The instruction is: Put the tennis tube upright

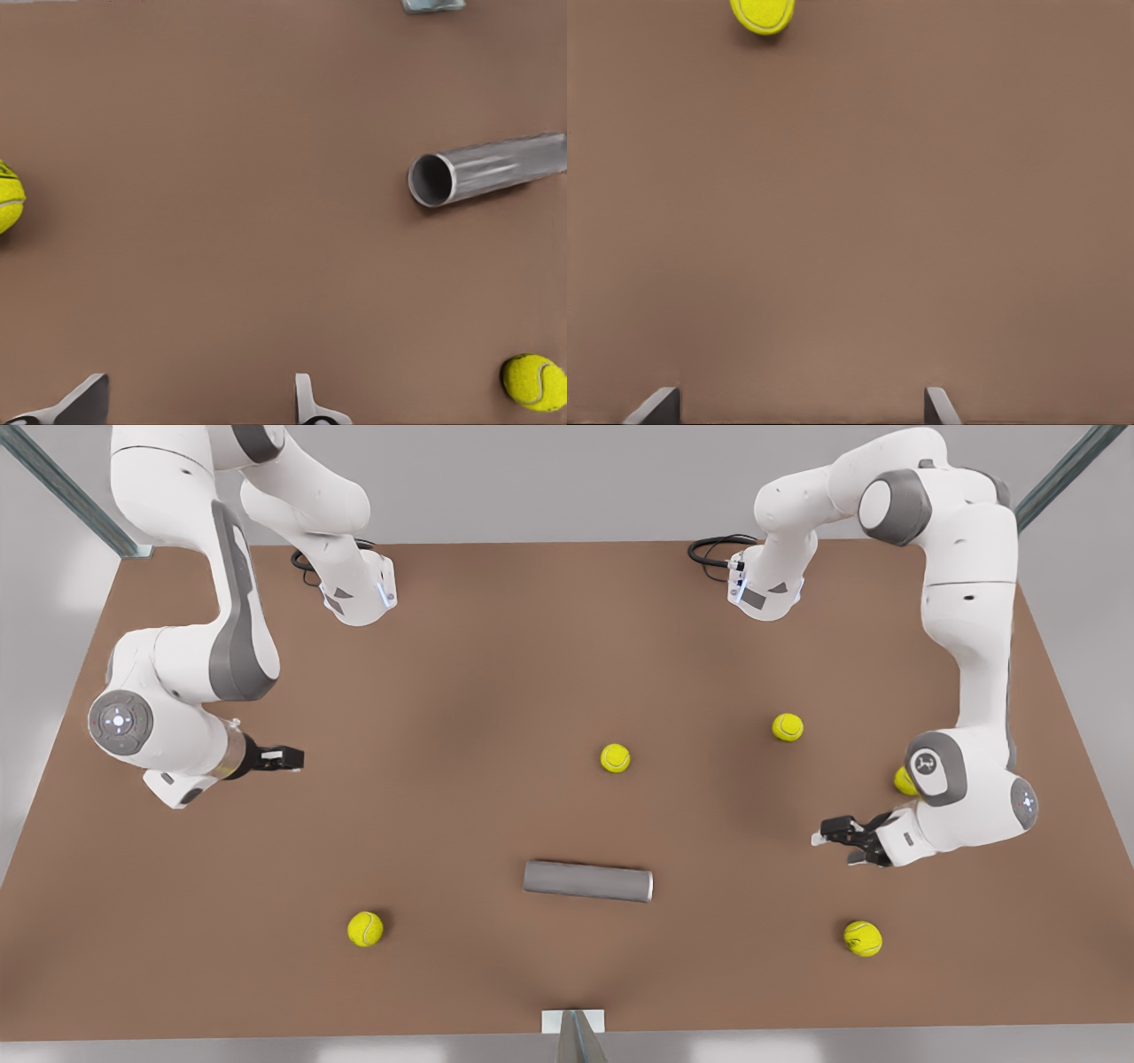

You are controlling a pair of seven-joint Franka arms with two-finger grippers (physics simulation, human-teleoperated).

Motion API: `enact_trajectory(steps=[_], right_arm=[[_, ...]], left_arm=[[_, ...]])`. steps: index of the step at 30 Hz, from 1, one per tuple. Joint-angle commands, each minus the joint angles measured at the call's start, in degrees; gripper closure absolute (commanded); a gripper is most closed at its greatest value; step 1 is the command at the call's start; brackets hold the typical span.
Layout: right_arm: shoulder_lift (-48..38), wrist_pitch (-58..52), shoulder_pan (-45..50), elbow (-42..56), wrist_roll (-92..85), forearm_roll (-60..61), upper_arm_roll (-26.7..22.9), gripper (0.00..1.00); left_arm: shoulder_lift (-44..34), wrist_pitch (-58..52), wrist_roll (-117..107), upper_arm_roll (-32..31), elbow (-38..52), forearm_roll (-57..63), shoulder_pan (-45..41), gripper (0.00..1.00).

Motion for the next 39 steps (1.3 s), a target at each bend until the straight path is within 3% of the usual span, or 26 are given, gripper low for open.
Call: enact_trajectory(steps=[1,5,12,18,38,39], right_arm=[[-0.10,0.43,-0.21,-0.20,0.03,0.01,0.35,0.00],[-0.28,2.37,-1.17,-1.70,0.12,0.10,0.79,0.00],[1.30,3.95,-0.56,-1.79,5.12,-0.43,0.70,0.00],[2.27,4.13,-0.74,-1.96,6.53,-0.87,0.61,0.00],[3.68,2.63,-1.70,-1.43,6.44,-0.25,0.61,0.00],[3.68,2.63,-1.70,-1.43,6.44,-0.25,0.61,0.00]], left_arm=[[0.22,0.48,0.02,-0.31,0.00,-7.75,-0.14,0.00],[3.56,5.22,0.37,-2.51,-0.09,-7.75,-0.67,0.00],[10.50,16.74,0.37,-5.06,-0.17,-23.84,-7.00,0.00],[11.38,21.04,2.21,-4.71,-0.35,-23.92,-9.20,0.00],[21.22,15.95,3.00,-4.62,8.97,-27.09,-15.44,0.00],[21.22,16.04,2.57,-4.71,8.88,-28.84,-15.53,0.04]])
